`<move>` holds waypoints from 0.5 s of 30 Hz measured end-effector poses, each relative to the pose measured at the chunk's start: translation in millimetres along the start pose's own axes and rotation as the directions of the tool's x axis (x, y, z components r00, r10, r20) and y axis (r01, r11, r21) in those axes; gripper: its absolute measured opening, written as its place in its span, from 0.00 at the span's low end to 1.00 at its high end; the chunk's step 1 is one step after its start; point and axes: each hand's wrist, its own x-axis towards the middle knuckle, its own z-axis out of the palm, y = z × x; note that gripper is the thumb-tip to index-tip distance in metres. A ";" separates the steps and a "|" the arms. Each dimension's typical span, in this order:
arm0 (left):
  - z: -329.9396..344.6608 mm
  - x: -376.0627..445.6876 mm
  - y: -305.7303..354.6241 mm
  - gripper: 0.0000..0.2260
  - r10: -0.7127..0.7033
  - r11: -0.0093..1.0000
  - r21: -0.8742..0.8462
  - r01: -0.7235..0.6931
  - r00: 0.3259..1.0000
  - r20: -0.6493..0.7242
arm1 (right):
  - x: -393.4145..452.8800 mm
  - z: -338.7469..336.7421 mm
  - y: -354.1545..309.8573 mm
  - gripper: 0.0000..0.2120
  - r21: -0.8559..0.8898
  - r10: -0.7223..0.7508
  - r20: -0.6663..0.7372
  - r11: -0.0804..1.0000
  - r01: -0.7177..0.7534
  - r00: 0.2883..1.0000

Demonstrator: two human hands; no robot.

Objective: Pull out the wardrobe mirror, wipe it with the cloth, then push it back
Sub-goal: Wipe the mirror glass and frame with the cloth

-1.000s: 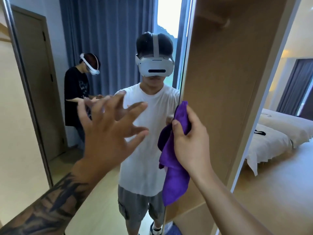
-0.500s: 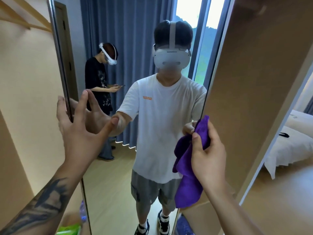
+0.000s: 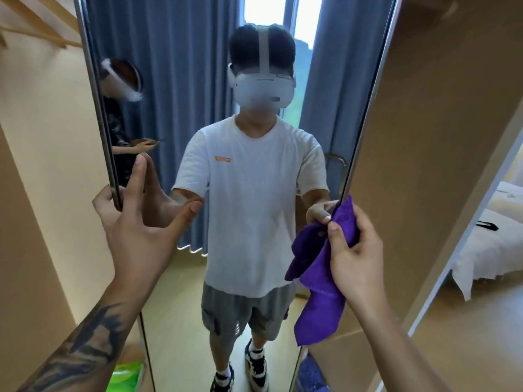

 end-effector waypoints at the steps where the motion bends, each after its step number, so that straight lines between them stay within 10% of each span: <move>1: -2.3 -2.7 3.4 0.46 -0.002 1.000 0.001 0.002 1.000 -0.004 | 1.9 -0.3 1.1 0.17 0.000 0.001 0.003 1.000 -0.001 1.000; 15: -12.5 -28.8 49.5 0.43 0.150 0.876 0.471 -0.102 0.987 -0.065 | 52.9 12.8 -19.9 0.22 -0.001 0.080 0.054 0.997 -0.080 0.995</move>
